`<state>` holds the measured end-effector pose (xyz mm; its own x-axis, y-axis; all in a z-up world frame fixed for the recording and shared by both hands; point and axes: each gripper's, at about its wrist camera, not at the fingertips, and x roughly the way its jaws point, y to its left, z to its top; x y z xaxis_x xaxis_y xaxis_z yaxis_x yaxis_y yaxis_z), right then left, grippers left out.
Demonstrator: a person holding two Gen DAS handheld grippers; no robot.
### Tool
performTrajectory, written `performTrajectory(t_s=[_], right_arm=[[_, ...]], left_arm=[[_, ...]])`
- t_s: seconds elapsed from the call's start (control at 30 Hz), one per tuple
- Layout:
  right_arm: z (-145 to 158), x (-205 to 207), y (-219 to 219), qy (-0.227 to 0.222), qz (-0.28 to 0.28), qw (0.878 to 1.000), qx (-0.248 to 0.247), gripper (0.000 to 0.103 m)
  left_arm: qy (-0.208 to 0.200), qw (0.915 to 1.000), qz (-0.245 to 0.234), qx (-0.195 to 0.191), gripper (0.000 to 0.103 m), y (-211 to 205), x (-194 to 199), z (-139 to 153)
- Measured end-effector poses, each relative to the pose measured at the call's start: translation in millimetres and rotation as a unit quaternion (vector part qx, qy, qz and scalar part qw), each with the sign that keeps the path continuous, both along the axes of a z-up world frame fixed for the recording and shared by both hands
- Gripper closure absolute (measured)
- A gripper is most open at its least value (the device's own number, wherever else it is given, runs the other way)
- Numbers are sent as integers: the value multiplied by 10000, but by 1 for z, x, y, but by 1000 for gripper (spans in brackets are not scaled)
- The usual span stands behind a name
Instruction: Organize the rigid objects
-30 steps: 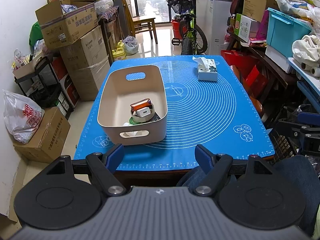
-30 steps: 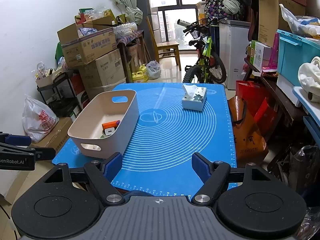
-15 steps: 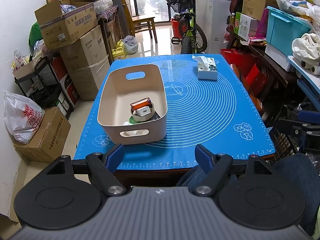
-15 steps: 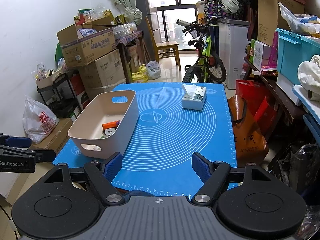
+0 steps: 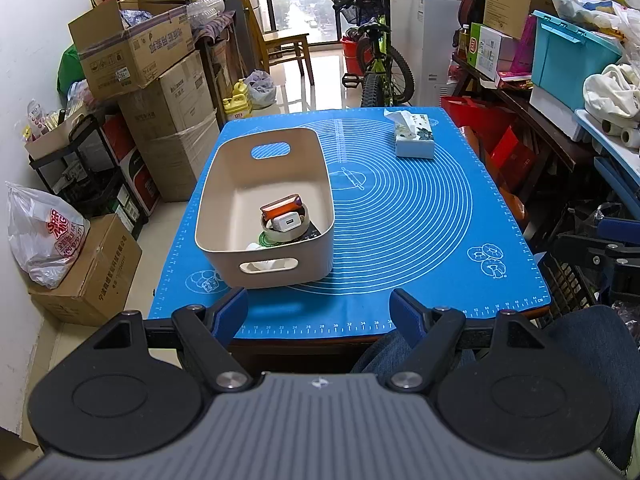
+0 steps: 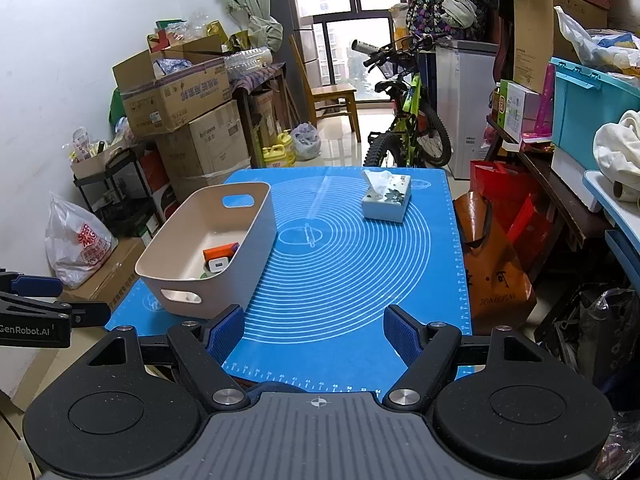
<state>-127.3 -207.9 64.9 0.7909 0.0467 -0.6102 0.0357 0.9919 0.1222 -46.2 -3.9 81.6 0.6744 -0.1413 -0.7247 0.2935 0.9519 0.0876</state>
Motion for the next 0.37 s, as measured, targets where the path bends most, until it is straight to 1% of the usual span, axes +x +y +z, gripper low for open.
performTrajectory(t_s=[0.37], right_arm=[[1,1,-2,8,1,10000,9,23]], left_arm=[[19,10000,-36,-8,25,0,-1,-1]])
